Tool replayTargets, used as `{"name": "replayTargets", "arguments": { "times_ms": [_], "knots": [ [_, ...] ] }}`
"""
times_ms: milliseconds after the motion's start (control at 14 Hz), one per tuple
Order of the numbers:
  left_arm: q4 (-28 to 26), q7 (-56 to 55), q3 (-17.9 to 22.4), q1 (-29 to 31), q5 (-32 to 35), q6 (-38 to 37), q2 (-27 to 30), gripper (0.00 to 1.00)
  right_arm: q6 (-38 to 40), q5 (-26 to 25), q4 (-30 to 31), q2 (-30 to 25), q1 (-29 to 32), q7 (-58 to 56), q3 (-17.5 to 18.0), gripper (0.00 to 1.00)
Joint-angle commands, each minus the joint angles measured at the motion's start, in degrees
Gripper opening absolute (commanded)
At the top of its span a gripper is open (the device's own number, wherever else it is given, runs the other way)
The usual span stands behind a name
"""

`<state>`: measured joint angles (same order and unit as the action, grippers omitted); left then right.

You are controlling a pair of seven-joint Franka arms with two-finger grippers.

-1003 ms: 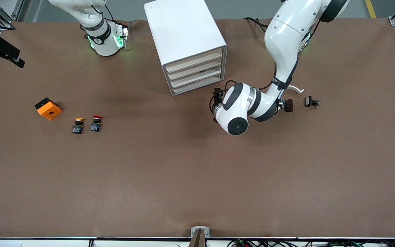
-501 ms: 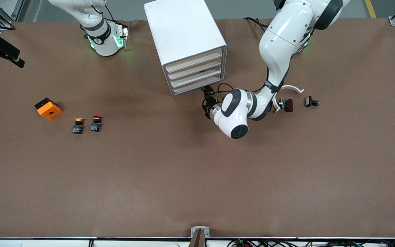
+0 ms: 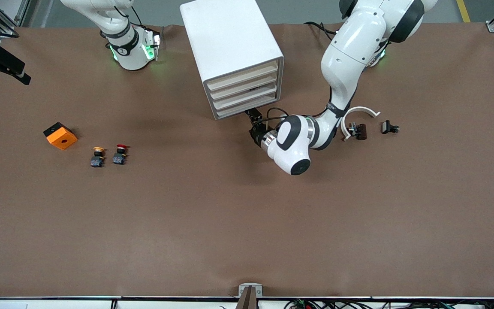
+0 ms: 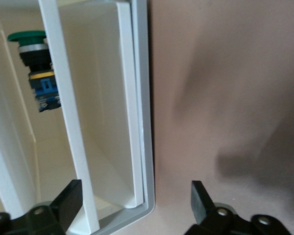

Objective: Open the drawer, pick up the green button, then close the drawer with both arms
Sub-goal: 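Grasp the drawer handle with the left gripper, then pull the drawer open with the left gripper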

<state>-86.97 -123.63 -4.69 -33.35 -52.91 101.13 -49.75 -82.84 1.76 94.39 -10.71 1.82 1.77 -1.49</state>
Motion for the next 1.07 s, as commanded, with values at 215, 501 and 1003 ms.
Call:
{"name": "replayTargets", "arguments": {
  "times_ms": [215, 501, 1003],
  "knots": [
    [1.2, -0.9, 0.3, 0.2, -5.2, -7.3, -0.5, 0.75, -0.3, -0.9, 1.1, -1.3, -0.1, -0.1, 0.0, 1.0],
    [1.1, -0.6, -0.3, -0.5, -6.1, -8.4, -1.8, 0.64, -0.2, -0.9, 1.2, -1.3, -0.1, -0.1, 0.0, 1.0],
    [1.0, -0.5, -1.7, -0.7, -9.6, -9.7, -3.7, 0.49, -0.2, -0.9, 1.2, -1.3, -0.1, -0.1, 0.0, 1.0]
  ]
}}
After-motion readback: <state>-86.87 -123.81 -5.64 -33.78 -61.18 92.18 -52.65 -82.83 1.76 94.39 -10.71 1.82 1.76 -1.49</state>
